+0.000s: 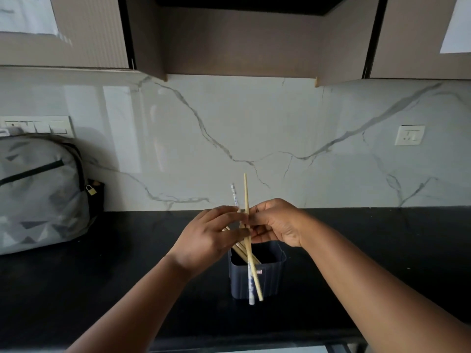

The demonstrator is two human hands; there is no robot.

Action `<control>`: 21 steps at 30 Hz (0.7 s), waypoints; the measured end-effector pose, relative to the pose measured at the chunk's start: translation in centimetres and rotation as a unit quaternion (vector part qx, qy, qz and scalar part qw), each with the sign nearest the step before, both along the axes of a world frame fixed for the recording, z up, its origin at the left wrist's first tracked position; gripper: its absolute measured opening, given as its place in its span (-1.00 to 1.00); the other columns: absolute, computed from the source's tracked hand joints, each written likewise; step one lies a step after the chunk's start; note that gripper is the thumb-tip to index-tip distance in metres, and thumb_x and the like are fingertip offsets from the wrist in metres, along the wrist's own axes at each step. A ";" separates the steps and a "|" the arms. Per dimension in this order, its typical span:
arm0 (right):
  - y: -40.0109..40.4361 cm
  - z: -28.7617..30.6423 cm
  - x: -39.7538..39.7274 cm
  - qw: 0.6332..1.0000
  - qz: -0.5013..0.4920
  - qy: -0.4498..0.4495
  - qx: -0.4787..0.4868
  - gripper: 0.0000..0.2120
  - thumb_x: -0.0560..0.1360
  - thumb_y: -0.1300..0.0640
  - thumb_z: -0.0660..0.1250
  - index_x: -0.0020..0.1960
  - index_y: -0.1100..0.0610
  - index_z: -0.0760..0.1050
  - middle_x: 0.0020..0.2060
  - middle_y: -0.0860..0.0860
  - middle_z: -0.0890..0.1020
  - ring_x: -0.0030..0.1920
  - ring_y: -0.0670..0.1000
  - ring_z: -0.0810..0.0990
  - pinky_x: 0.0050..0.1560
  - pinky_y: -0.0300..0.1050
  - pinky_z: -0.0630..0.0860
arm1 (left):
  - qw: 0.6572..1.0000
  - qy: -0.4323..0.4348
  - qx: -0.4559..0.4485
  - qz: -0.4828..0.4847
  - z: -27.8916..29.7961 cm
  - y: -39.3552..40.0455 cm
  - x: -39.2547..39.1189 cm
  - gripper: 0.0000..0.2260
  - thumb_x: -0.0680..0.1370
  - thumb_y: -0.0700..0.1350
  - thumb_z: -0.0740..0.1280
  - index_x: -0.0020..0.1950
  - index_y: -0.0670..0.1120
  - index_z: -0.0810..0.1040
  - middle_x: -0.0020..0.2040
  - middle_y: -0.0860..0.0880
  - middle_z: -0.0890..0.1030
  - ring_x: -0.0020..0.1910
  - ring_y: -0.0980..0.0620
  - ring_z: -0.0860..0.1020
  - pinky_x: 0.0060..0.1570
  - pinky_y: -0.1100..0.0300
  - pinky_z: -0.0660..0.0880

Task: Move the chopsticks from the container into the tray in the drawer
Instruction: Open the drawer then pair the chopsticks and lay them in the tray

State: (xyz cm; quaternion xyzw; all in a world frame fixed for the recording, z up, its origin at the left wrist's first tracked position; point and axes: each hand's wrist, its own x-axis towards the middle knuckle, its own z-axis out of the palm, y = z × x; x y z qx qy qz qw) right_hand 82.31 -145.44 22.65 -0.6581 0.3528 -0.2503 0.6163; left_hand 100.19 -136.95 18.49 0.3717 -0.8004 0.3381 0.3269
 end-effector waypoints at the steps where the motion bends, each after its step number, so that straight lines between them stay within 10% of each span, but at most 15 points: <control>1: 0.1 -0.2 0.0 1.000 -0.001 -0.002 0.002 -0.82 0.39 0.23 0.51 -0.04 0.25 0.62 -0.22 0.18 0.71 -0.19 0.13 0.71 -0.14 0.00 0.67 | 1.000 0.021 0.008 -0.010 -0.2 0.1 -0.1 -0.84 0.53 -0.14 0.37 0.06 -0.07 0.70 0.10 -0.04 0.68 0.13 -0.11 0.62 0.01 0.06 0.57; 4: 0.4 -0.7 -0.1 1.000 -0.010 -0.027 0.003 -0.77 0.36 0.19 0.53 -0.02 0.23 0.64 -0.18 0.17 0.73 -0.19 0.09 0.73 -0.21 -0.06 0.65 | 0.971 0.223 0.080 -0.031 -0.7 0.3 -0.9 -0.86 0.54 -0.17 0.37 0.05 -0.06 0.69 -0.01 0.08 0.70 0.03 0.10 0.63 0.02 0.16 0.55; 7: 0.2 -1.2 -0.2 0.998 -0.028 -0.047 -0.008 -0.82 0.40 0.26 0.50 0.00 0.23 0.64 -0.21 0.12 0.73 -0.21 0.06 0.73 -0.22 -0.09 0.65 | 0.770 0.571 0.276 -0.075 0.3 0.2 -1.9 -0.89 0.53 -0.15 0.41 -0.09 0.05 0.71 -0.18 -0.07 0.71 -0.13 -0.01 0.66 -0.10 0.10 0.62; 10: 0.2 -1.5 -0.2 0.998 -0.032 -0.059 -0.005 -0.83 0.41 0.30 0.48 0.01 0.23 0.64 -0.23 0.12 0.73 -0.21 0.06 0.72 -0.18 -0.06 0.66 | 0.649 0.635 0.405 -0.104 0.7 -0.4 -1.8 -0.88 0.52 -0.19 0.40 -0.12 -0.04 0.72 -0.14 -0.23 0.69 -0.16 -0.13 0.67 -0.25 0.17 0.62; 16: 0.6 -2.3 0.2 0.997 -0.038 -0.059 0.017 -0.84 0.42 0.32 0.47 0.00 0.28 0.62 -0.20 0.16 0.73 -0.20 0.08 0.73 -0.23 -0.06 0.66 | 0.665 0.609 0.426 -0.066 -0.9 -1.0 -2.2 -0.81 0.52 -0.24 0.40 0.13 -0.16 0.64 -0.07 -0.16 0.71 -0.11 -0.12 0.70 -0.09 0.03 0.65; 21: 0.3 -3.2 0.2 0.997 -0.058 -0.047 0.017 -0.84 0.41 0.31 0.48 -0.01 0.31 0.61 -0.25 0.17 0.72 -0.20 0.12 0.72 -0.12 0.02 0.67 | 0.738 0.513 0.437 -0.048 -1.4 -1.2 -2.7 -0.60 0.51 -0.34 0.38 0.12 0.17 0.61 -0.01 -0.01 0.70 -0.06 0.03 0.69 -0.07 0.15 0.63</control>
